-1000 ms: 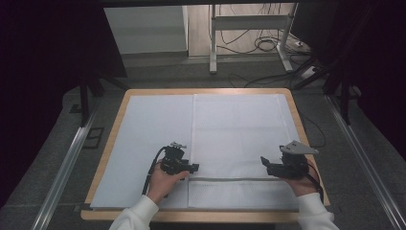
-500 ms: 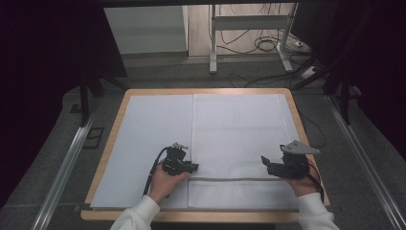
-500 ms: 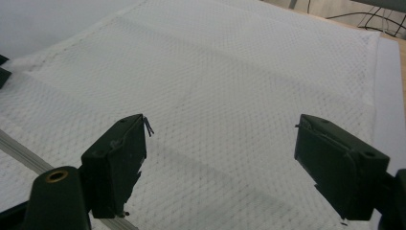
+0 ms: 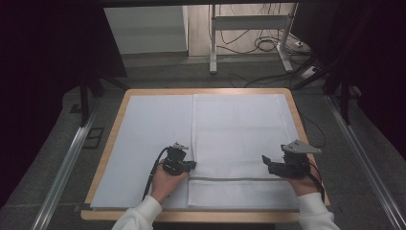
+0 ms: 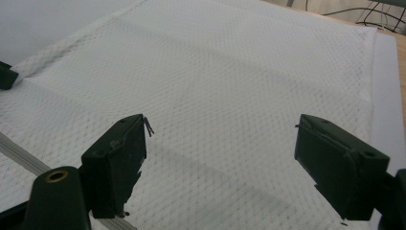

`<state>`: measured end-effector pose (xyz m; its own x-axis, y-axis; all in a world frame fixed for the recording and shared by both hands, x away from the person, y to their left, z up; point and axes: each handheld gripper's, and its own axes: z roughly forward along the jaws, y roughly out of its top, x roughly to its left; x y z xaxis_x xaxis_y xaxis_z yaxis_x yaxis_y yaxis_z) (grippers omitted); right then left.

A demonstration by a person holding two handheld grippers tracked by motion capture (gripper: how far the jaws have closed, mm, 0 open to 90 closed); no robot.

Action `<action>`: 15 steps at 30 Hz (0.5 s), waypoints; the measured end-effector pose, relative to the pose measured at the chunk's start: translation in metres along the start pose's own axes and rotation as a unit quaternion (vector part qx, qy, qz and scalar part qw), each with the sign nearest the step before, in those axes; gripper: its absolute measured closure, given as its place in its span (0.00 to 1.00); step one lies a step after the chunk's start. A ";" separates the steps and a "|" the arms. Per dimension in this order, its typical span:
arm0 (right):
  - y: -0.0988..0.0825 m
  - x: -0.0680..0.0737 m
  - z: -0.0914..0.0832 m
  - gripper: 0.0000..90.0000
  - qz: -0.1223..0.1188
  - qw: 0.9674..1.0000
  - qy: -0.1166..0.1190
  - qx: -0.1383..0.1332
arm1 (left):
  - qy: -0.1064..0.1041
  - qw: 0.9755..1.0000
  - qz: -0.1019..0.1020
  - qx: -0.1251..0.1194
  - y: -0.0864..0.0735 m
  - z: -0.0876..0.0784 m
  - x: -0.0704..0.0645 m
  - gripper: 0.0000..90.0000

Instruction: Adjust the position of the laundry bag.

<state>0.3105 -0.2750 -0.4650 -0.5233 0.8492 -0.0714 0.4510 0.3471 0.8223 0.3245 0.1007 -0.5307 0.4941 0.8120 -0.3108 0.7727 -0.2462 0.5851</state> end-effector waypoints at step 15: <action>0.001 -0.019 0.002 0.21 0.045 0.999 0.000 0.030 | -0.004 1.000 -0.004 -0.003 -0.001 -0.001 -0.001 1.00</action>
<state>0.3223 -0.2903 -0.4639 -0.4786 0.8780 0.0004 0.5377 0.2928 0.7907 0.3230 0.1008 -0.5299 0.4910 0.8097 -0.3214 0.7739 -0.2360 0.5877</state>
